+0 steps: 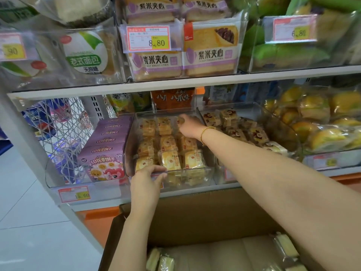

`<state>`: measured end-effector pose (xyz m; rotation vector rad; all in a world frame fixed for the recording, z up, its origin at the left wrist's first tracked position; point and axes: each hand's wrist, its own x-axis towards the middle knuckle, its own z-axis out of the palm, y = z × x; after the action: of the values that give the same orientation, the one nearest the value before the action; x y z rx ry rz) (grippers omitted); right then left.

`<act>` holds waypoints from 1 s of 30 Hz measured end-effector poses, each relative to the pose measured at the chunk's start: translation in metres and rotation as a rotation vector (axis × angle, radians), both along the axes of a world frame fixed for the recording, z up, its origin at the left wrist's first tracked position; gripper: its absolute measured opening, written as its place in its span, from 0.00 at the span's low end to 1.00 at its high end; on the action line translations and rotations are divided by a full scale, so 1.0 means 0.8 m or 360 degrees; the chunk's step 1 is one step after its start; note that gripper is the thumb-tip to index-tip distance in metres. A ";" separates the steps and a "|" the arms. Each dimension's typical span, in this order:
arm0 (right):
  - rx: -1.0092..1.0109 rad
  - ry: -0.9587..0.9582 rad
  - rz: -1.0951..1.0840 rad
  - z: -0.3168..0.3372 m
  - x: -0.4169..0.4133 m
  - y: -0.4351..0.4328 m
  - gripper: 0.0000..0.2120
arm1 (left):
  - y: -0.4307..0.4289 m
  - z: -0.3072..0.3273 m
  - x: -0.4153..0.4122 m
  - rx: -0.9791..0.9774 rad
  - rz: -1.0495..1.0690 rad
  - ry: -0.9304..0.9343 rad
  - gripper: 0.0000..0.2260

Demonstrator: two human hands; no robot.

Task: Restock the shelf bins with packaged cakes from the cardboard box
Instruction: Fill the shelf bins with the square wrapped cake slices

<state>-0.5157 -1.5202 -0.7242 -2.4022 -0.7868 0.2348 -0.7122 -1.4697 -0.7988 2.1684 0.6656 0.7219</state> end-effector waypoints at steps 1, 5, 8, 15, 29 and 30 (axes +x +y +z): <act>0.0042 -0.0079 0.0028 0.004 -0.016 -0.017 0.24 | 0.000 0.000 -0.002 0.0009 -0.0012 -0.0007 0.08; 0.0347 -0.0325 0.0186 -0.002 -0.088 -0.105 0.06 | -0.009 -0.016 -0.013 0.0277 -0.0004 -0.0147 0.08; 0.0308 -0.0147 0.0302 -0.026 -0.124 -0.164 0.11 | -0.040 -0.038 -0.023 0.0464 0.0033 -0.0400 0.07; -0.0445 0.0400 0.0422 -0.187 -0.117 -0.250 0.07 | -0.066 -0.148 -0.054 0.0008 -0.0229 0.0666 0.16; -0.1062 0.0613 0.0366 -0.484 -0.128 -0.307 0.30 | 0.003 -0.333 -0.065 -0.0522 0.0236 0.1548 0.30; -0.1082 0.0614 0.0380 -0.494 -0.129 -0.313 0.33 | 0.005 -0.342 -0.061 -0.0541 0.0247 0.1553 0.30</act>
<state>-0.6187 -1.7710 -1.1197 -2.7205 -0.9046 1.1886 -0.7611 -1.4659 -1.0726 2.0651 1.3331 -0.4334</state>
